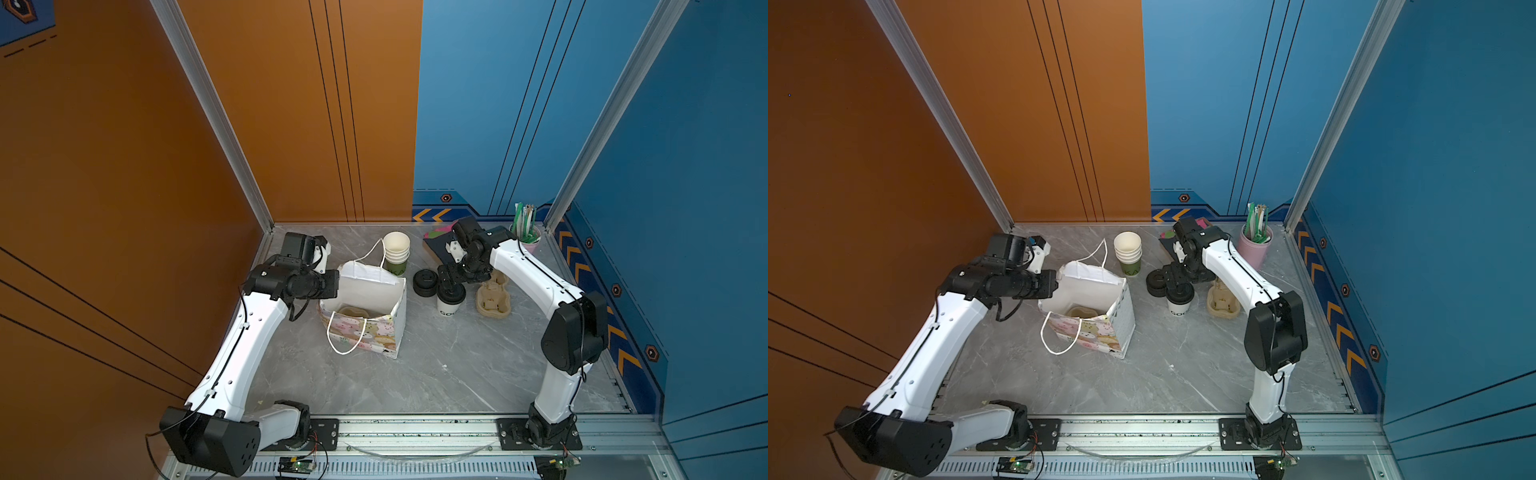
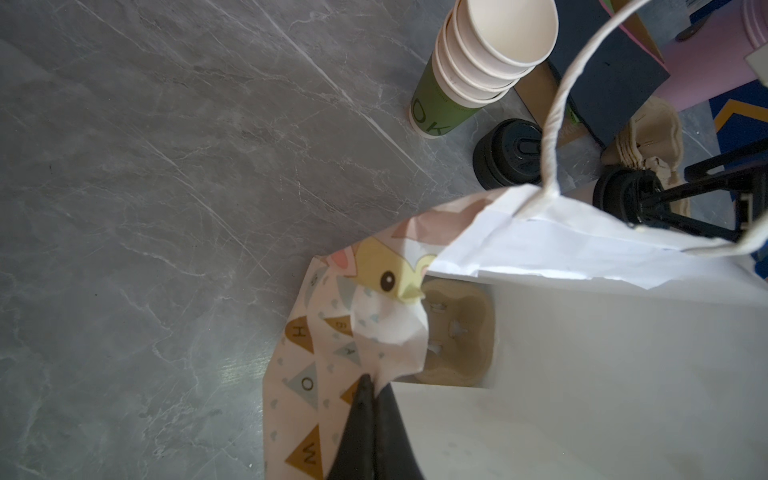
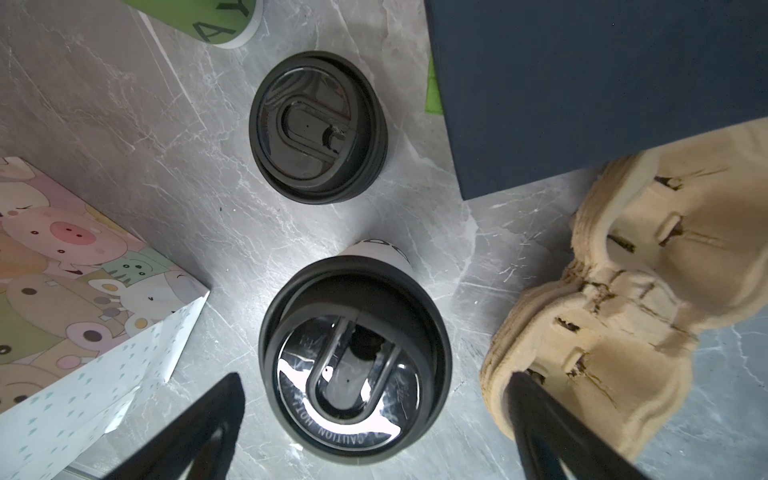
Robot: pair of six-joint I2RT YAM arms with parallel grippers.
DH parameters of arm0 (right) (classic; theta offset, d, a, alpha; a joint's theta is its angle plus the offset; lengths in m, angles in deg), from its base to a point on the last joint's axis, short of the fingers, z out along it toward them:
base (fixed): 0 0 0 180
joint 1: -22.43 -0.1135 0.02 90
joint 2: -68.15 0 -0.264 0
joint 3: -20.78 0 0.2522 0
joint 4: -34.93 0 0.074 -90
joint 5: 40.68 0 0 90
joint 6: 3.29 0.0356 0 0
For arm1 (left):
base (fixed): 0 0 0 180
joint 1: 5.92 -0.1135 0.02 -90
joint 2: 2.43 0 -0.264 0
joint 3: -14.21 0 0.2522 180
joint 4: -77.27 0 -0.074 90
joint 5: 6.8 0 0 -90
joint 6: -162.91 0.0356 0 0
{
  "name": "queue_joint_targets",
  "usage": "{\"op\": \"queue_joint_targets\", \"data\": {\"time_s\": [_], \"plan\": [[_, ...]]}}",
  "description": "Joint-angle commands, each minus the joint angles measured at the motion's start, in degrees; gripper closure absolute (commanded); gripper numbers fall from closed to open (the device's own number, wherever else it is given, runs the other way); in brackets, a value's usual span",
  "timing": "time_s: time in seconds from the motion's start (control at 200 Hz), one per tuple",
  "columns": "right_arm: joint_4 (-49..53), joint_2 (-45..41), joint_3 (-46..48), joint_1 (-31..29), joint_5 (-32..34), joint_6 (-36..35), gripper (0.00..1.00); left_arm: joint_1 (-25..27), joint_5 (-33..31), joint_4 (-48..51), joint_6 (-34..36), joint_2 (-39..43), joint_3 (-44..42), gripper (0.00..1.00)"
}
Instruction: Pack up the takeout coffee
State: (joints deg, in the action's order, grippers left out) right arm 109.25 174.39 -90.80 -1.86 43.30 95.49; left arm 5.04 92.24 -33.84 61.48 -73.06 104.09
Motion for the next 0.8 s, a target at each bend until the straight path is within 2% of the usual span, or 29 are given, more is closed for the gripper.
{"op": "queue_joint_targets", "data": {"time_s": [0.0,0.791], "plan": [[1.60,-1.36,0.71,0.48,0.60,0.03,0.00,0.47,-0.60,1.38,1.22,-0.73,-0.62,1.00],[0.82,-0.48,9.62,1.88,3.61,-0.69,0.00,0.48,-1.17,1.46,1.40,-0.26,-1.41,1.00]]}}
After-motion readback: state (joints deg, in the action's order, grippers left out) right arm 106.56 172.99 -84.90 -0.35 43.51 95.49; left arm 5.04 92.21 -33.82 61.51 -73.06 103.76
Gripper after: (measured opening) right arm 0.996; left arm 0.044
